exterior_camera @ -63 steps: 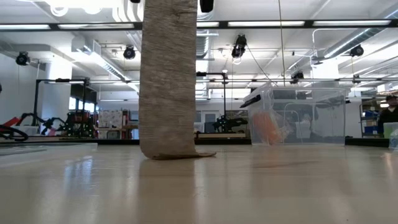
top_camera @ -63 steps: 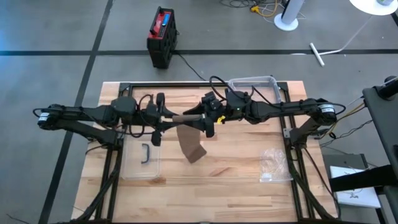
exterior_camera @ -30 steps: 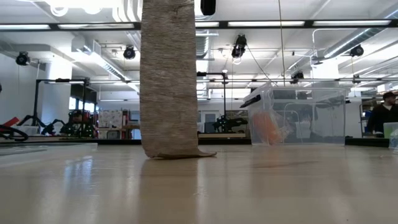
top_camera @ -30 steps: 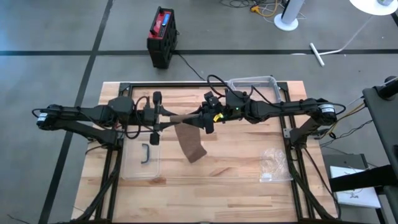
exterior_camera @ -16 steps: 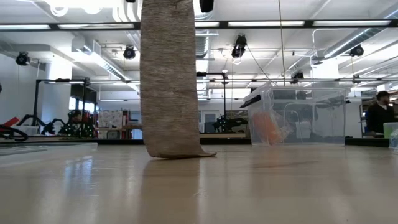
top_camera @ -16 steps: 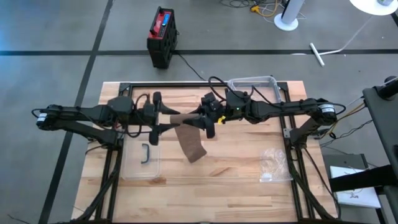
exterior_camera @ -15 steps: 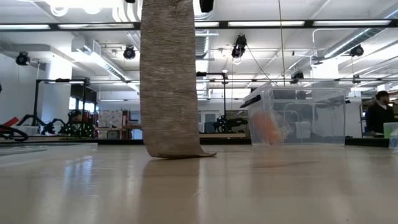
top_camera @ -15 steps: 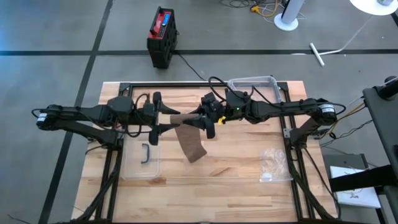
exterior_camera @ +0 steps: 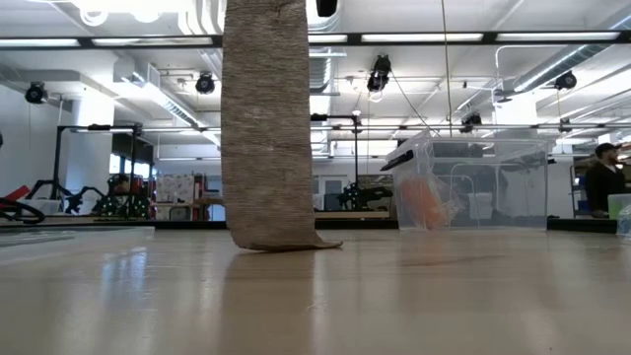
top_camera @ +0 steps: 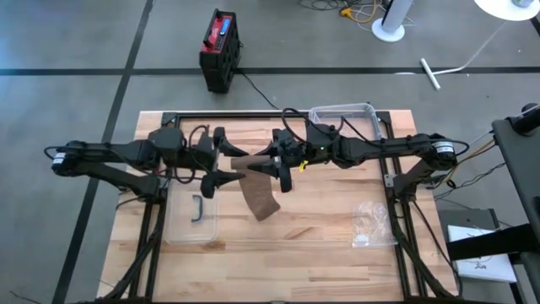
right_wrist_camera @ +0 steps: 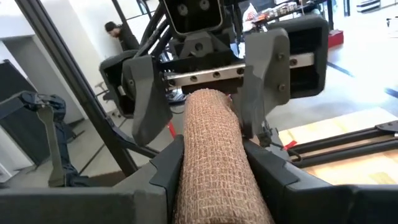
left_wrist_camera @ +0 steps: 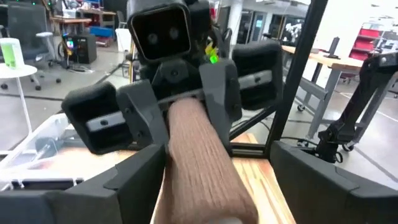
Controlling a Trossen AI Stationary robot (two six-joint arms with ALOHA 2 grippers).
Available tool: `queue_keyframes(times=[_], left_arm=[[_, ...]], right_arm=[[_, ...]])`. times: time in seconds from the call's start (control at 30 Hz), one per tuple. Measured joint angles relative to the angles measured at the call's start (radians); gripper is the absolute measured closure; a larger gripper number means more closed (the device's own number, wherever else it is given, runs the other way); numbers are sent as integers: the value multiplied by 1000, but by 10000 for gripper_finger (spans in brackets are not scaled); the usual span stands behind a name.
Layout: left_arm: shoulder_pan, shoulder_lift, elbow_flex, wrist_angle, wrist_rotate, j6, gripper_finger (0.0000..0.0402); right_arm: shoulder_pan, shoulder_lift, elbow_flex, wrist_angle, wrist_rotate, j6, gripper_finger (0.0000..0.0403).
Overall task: Roll bandage
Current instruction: Roll the brown bandage
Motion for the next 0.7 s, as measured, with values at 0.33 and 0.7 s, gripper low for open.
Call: queue_keyframes(times=[0.33, 0.7], left_arm=[[1, 15, 14, -14, -3, -67, 170], [7, 14, 11, -62, -6, -72, 216]], right_arm=[[0, 0, 0, -3, -1, -6, 281], [0, -1, 0, 16, 4, -44, 289]])
